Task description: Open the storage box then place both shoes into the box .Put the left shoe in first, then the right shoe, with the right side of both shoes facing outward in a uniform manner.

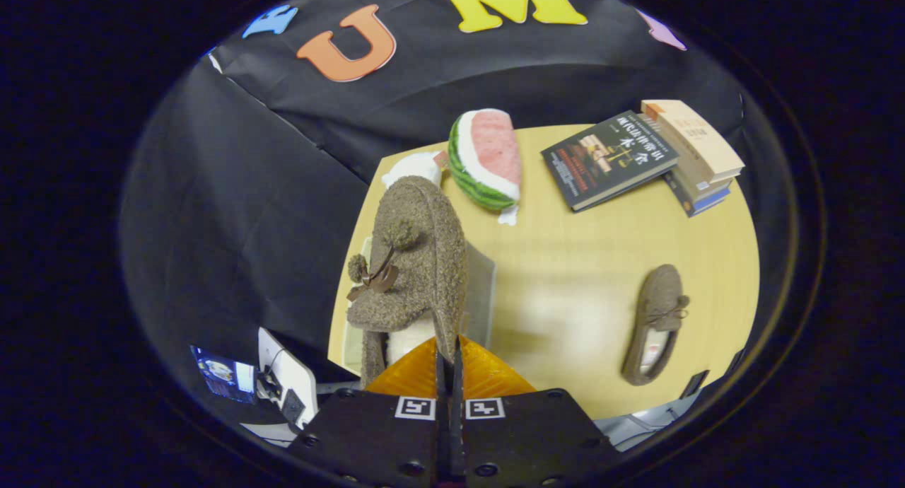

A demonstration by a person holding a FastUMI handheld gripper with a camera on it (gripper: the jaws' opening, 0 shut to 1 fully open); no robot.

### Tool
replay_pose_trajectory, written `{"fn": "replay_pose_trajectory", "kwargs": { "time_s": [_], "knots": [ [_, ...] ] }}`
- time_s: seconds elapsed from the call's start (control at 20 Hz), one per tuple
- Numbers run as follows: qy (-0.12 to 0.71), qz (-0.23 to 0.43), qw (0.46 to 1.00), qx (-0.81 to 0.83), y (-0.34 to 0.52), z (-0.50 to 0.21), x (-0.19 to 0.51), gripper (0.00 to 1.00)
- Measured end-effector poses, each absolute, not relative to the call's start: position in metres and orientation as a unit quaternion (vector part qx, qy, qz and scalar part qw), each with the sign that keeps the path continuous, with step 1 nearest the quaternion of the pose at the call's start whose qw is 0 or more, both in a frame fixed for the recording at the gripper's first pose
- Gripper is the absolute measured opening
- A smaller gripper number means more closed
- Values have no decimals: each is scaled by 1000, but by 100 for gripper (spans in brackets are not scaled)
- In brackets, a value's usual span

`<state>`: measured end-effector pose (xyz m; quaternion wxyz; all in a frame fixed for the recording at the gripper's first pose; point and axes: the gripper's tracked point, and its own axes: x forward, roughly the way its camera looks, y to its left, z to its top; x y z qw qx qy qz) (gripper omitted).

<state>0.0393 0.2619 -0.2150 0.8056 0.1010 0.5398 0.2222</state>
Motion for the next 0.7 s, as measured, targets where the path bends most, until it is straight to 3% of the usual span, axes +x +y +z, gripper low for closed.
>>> {"fn": "replay_pose_trajectory", "kwargs": {
  "time_s": [0.25, 0.7],
  "knots": [
    [578, 208, 778, 132, 341, -269, 32, 1],
    [612, 124, 779, 59, 398, -369, 44, 1]
  ]
}}
